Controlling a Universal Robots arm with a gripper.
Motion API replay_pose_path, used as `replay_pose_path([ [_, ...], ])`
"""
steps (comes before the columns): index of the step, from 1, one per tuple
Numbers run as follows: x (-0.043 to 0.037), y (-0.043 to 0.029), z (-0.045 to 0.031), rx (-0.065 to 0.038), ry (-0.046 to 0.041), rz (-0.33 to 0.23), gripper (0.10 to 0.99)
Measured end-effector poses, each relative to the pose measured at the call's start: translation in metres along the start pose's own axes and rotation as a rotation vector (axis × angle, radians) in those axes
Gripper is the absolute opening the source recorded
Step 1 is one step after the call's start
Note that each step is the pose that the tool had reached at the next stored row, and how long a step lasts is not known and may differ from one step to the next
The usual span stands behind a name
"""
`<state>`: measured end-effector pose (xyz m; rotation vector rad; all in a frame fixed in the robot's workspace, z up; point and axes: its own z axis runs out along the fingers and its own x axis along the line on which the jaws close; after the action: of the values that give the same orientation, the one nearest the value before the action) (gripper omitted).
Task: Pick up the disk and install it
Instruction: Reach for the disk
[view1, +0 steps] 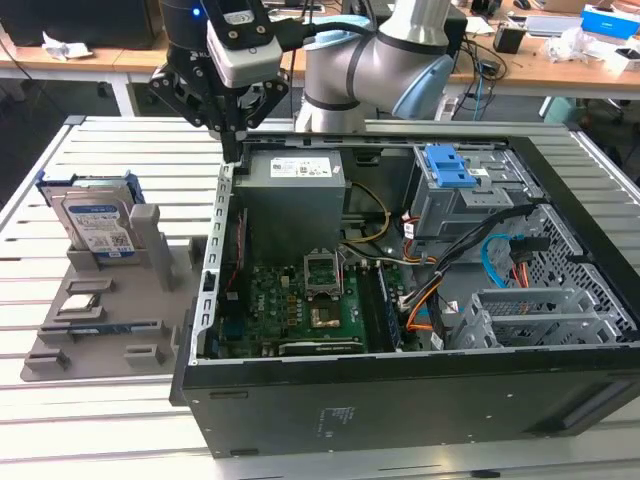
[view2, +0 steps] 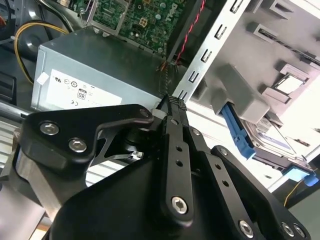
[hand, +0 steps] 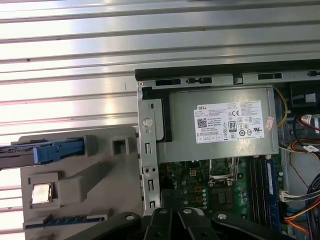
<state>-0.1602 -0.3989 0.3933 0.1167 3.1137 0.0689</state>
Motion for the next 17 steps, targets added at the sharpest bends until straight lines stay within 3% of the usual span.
replay_pose_path([
  [17,0.033,-0.0025,-0.0009,0.0,-0.0001,0.0,0.106],
])
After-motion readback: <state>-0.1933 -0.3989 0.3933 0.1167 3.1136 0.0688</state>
